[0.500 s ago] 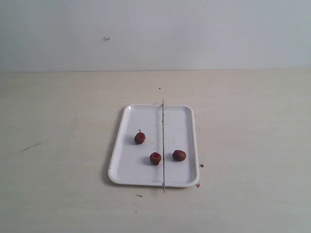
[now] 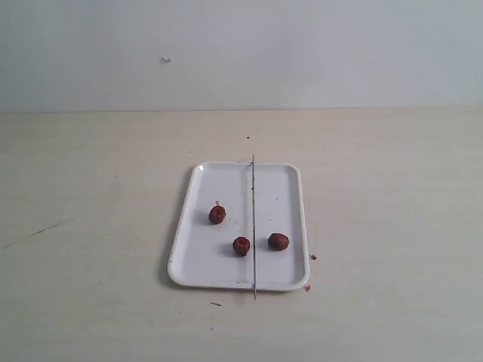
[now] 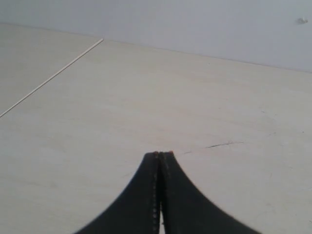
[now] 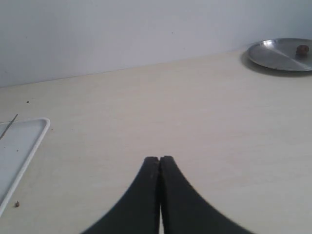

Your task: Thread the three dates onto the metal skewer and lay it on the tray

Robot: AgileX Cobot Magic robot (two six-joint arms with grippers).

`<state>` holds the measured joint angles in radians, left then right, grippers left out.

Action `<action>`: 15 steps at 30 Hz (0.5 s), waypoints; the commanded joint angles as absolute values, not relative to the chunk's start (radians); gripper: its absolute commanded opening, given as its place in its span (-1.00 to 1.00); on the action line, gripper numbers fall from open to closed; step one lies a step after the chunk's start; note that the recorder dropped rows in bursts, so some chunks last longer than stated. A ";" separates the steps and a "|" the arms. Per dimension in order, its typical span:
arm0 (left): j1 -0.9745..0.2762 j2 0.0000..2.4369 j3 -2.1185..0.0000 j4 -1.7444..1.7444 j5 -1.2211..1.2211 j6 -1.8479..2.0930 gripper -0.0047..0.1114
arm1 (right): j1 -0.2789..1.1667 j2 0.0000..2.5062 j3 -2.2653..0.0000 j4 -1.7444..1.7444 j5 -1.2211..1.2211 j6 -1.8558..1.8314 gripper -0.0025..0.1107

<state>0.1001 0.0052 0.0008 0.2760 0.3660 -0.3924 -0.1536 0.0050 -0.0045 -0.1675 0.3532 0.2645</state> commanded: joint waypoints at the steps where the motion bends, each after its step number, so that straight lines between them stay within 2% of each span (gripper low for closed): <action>1: 0.105 0.000 0.000 0.278 0.365 -0.397 -0.92 | -0.157 0.000 0.000 -0.174 0.341 0.265 -0.96; 9: 0.105 0.000 0.000 0.278 0.365 -0.397 -0.92 | -0.157 0.000 0.000 -0.181 0.340 0.261 -0.96; 15: 0.105 0.000 0.000 0.278 0.365 -0.397 -0.92 | -0.157 0.000 0.000 -0.450 0.301 0.254 -0.96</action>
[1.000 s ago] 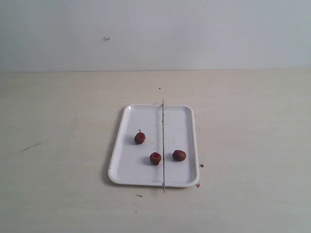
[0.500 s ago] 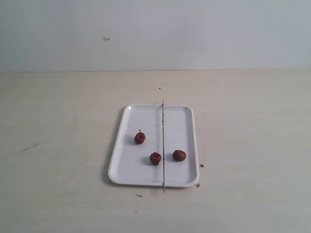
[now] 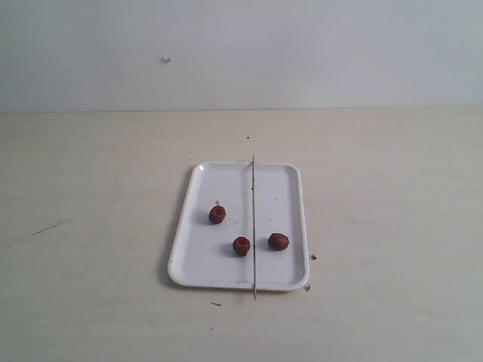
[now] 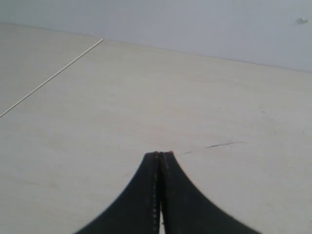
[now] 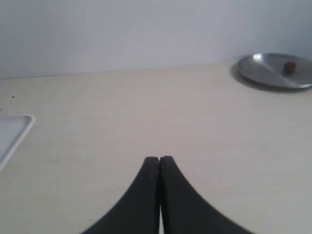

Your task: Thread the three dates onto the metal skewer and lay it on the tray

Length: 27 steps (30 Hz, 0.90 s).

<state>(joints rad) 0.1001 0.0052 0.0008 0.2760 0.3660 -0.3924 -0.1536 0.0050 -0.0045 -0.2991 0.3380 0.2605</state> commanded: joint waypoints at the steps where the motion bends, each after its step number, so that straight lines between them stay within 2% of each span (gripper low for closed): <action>1: 0.105 0.000 0.000 0.278 0.365 -0.397 -0.92 | -0.157 0.000 0.000 -0.507 0.301 0.254 -0.96; 7: 0.105 0.000 0.000 0.278 0.365 -0.397 -0.92 | -0.157 0.000 0.000 -0.619 0.160 0.258 -0.96; 11: 0.105 0.000 0.000 0.278 0.365 -0.397 -0.92 | -0.157 0.000 0.000 -0.436 -0.025 0.428 -0.96; 20: 0.105 0.000 0.000 0.278 0.365 -0.397 -0.92 | -0.157 0.000 0.000 -0.284 -0.134 0.543 -0.96; 26: 0.105 0.000 0.000 0.278 0.365 -0.397 -0.92 | -0.157 0.000 0.000 -0.116 -0.367 0.680 -0.96; 27: 0.105 0.000 0.000 0.278 0.365 -0.397 -0.92 | -0.157 0.000 -0.023 -0.138 -0.324 0.735 -0.96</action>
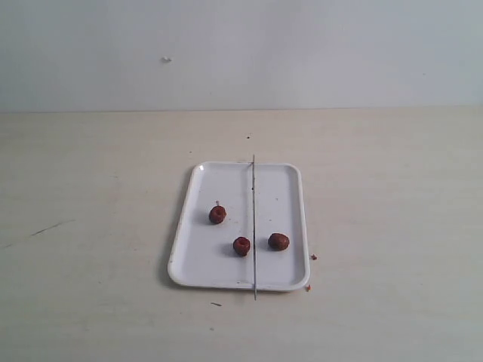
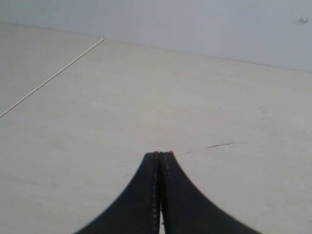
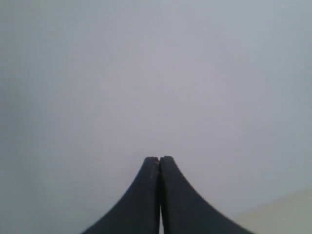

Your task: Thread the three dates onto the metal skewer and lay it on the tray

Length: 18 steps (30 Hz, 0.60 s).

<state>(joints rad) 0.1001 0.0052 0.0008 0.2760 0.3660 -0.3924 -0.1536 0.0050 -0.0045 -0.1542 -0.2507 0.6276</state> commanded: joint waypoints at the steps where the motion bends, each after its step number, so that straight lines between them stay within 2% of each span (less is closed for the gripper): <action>1: 0.105 0.000 0.000 0.278 0.365 -0.397 -0.92 | -0.154 0.000 -0.055 -0.183 -0.260 0.822 -0.96; 4: 0.105 0.000 0.000 0.278 0.365 -0.397 -0.92 | -0.152 0.120 -0.171 -0.442 -0.145 1.051 -0.96; 7: 0.105 0.000 0.000 0.278 0.365 -0.397 -0.92 | -0.152 0.514 -0.367 -0.911 -0.145 1.332 -0.96; 9: 0.105 0.000 0.000 0.278 0.365 -0.397 -0.92 | -0.152 0.761 -0.482 -1.307 -0.260 1.617 -0.96; 12: 0.105 0.000 0.000 0.278 0.365 -0.397 -0.92 | -0.152 1.006 -0.638 -1.687 -0.426 1.869 -0.96; 15: 0.105 0.000 0.000 0.278 0.365 -0.397 -0.92 | -0.152 1.389 -0.897 -1.744 -0.607 1.990 -0.96; 18: 0.105 0.000 0.000 0.278 0.365 -0.397 -0.92 | -0.152 1.554 -1.004 -1.744 -0.625 1.951 -0.96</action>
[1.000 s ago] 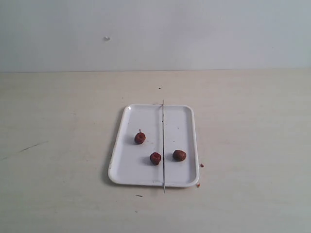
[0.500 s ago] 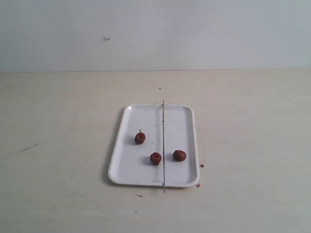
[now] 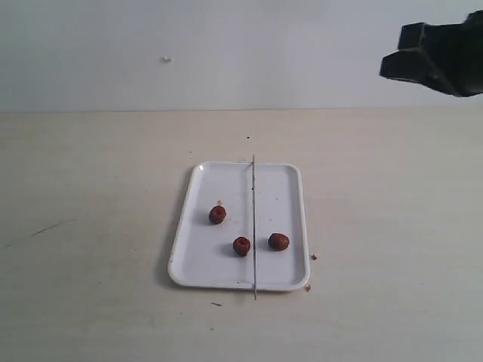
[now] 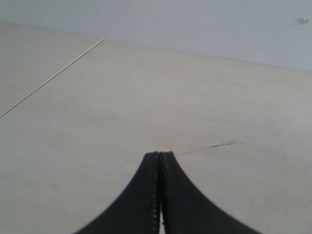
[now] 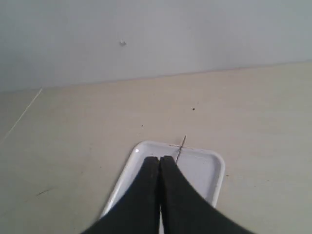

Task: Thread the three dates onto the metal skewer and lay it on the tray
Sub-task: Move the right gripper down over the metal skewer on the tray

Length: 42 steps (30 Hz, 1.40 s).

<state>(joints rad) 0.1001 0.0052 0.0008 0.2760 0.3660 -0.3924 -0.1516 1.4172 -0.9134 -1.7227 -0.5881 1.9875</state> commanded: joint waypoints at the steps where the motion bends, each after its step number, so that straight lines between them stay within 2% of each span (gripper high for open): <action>1: 0.105 0.000 0.000 0.278 0.365 -0.397 -0.92 | -0.152 1.613 -1.037 -1.744 -0.616 1.722 -0.96; 3: 0.105 0.000 0.000 0.278 0.365 -0.397 -0.92 | -0.152 1.650 -1.044 -1.744 -0.498 1.295 -0.96; 4: 0.105 0.000 0.000 0.278 0.365 -0.397 -0.92 | -0.152 1.655 -1.042 -1.744 -0.361 1.139 -0.96; 7: 0.105 0.000 0.000 0.278 0.365 -0.397 -0.92 | -0.152 1.649 -0.992 -1.683 0.236 1.221 -0.96; 8: 0.105 0.000 0.000 0.278 0.365 -0.397 -0.92 | -0.152 1.647 -0.983 -1.553 0.348 1.196 -0.96; 11: 0.105 0.000 0.000 0.278 0.365 -0.397 -0.92 | -0.152 1.660 -1.028 -0.903 0.745 0.616 -0.96; 17: 0.105 0.000 0.000 0.278 0.365 -0.397 -0.92 | -0.132 1.660 -1.119 -0.088 1.042 0.222 -0.96; 20: 0.105 0.000 0.000 0.278 0.365 -0.397 -0.92 | -0.056 1.660 -1.114 0.106 1.087 0.179 -0.96; 22: 0.105 0.000 0.000 0.278 0.365 -0.397 -0.92 | 0.072 1.660 -1.114 0.236 0.989 0.183 -0.96; 28: 0.105 0.000 0.000 0.278 0.365 -0.397 -0.92 | 0.294 1.701 -1.159 0.268 0.742 0.339 -0.96; 36: 0.105 0.000 0.000 0.278 0.365 -0.397 -0.92 | 0.486 1.942 -1.427 0.023 0.943 0.466 -0.96; 42: 0.105 0.000 0.000 0.278 0.365 -0.397 -0.92 | 0.536 2.024 -1.486 0.000 1.014 0.472 -0.92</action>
